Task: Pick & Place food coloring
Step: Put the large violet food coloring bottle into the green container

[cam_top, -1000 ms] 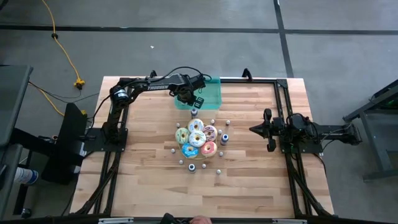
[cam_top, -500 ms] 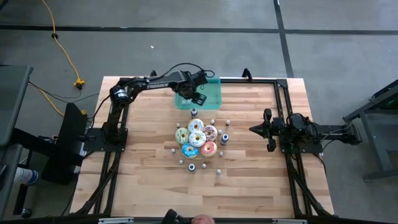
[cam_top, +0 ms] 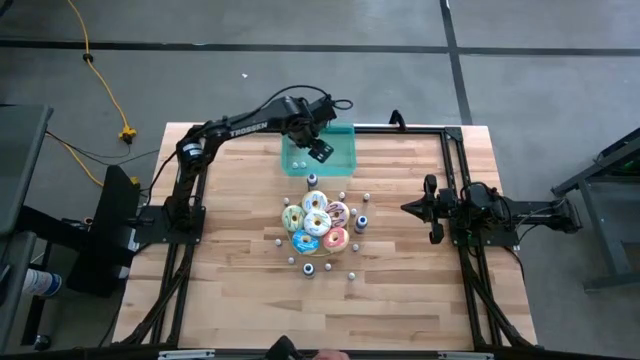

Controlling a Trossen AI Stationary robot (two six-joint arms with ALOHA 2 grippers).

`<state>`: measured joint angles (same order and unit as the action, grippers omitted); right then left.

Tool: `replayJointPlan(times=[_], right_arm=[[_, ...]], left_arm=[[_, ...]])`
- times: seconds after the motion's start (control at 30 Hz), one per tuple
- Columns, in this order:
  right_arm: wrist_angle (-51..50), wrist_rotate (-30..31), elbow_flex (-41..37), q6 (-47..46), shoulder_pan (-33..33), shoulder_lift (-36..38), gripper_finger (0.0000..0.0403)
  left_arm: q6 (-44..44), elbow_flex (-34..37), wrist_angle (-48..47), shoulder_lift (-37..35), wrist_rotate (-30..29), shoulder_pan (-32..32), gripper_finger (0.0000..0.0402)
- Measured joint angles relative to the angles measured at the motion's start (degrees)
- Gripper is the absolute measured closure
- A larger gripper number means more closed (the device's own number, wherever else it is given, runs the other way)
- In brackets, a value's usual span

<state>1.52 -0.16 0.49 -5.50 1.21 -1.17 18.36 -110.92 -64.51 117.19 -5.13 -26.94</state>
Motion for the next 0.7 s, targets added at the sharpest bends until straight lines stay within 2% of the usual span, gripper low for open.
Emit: replayJointPlan(times=[0.2, 0.33, 0.4, 0.7], right_arm=[[0.00, 0.00, 0.01, 0.00, 0.01, 0.01, 0.0402], [0.00, 0.00, 0.02, 0.00, 0.01, 0.02, 0.0402], [0.00, -0.02, 0.00, 0.00, 0.02, 0.00, 0.0402], [0.00, 0.00, 0.00, 0.00, 0.02, 0.00, 0.0402]], left_arm=[[-11.34, -4.55, -4.90, -0.01, 7.77, 1.20, 0.0172], [-19.34, -4.80, -7.00, 0.00, 14.72, 2.59, 0.0172], [-23.60, -4.80, -8.28, 0.00, 16.09, 3.26, 0.0172], [-35.49, -4.78, -11.10, 0.00, 7.93, 5.33, 0.0172]])
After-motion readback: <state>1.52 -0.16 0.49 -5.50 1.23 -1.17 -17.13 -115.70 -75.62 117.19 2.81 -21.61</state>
